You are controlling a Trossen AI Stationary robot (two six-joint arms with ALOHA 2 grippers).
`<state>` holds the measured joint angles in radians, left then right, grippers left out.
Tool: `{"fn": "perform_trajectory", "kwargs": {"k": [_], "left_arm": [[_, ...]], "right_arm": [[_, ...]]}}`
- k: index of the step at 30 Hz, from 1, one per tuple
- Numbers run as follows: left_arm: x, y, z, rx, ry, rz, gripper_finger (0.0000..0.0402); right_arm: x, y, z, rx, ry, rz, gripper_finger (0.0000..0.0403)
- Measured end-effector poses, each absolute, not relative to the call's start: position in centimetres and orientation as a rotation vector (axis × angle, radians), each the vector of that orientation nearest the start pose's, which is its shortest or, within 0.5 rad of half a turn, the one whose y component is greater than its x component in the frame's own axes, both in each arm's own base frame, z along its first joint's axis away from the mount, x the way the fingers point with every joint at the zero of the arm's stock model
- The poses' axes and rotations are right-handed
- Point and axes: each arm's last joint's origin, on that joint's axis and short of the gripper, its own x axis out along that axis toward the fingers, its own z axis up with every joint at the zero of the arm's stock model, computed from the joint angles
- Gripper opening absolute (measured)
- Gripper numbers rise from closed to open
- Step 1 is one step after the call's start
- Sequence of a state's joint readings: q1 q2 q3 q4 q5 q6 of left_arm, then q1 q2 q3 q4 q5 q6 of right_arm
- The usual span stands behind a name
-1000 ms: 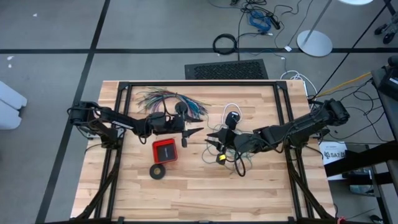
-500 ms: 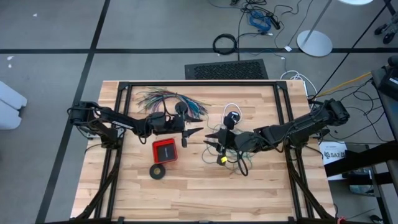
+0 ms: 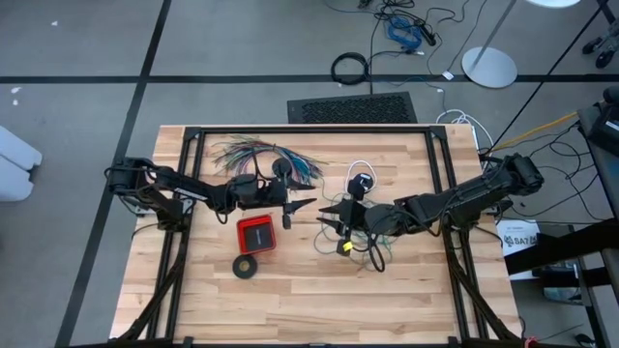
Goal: Coil cords
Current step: Coil the green wire onto the spool
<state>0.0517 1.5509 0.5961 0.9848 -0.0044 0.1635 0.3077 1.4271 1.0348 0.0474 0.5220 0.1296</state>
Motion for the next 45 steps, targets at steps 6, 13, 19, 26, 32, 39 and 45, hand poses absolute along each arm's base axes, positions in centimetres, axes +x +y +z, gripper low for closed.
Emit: {"fn": "perform_trajectory", "kwargs": {"k": [6,13,19,26,32,39,45], "left_arm": [[30.2,1.6,20.5,0.164,-0.025,0.058,0.0157],[30.0,1.6,21.0,0.164,-0.042,0.06,0.0157],[29.2,1.5,22.6,0.166,-0.082,0.063,0.0157],[27.8,1.5,24.3,0.198,-0.054,0.062,0.0157],[26.5,1.4,25.9,0.192,-0.078,0.064,0.0157],[25.6,1.3,28.1,0.185,-0.013,0.069,0.0157],[25.9,0.6,30.1,0.182,0.095,0.037,0.0157]], "right_arm": [[30.8,8.3,29.5,-0.006,0.301,-0.233,0.0086],[30.8,8.3,29.5,-0.019,0.302,-0.231,0.0086],[30.9,8.1,29.5,-0.03,0.305,-0.235,0.0086],[30.9,8.0,29.5,-0.05,0.306,-0.236,0.0086],[31.0,7.5,29.5,-0.048,0.307,-0.252,0.0086],[31.1,7.0,29.5,-0.049,0.307,-0.265,0.0086],[31.3,6.2,29.5,-0.045,0.308,-0.291,0.0086]]}}
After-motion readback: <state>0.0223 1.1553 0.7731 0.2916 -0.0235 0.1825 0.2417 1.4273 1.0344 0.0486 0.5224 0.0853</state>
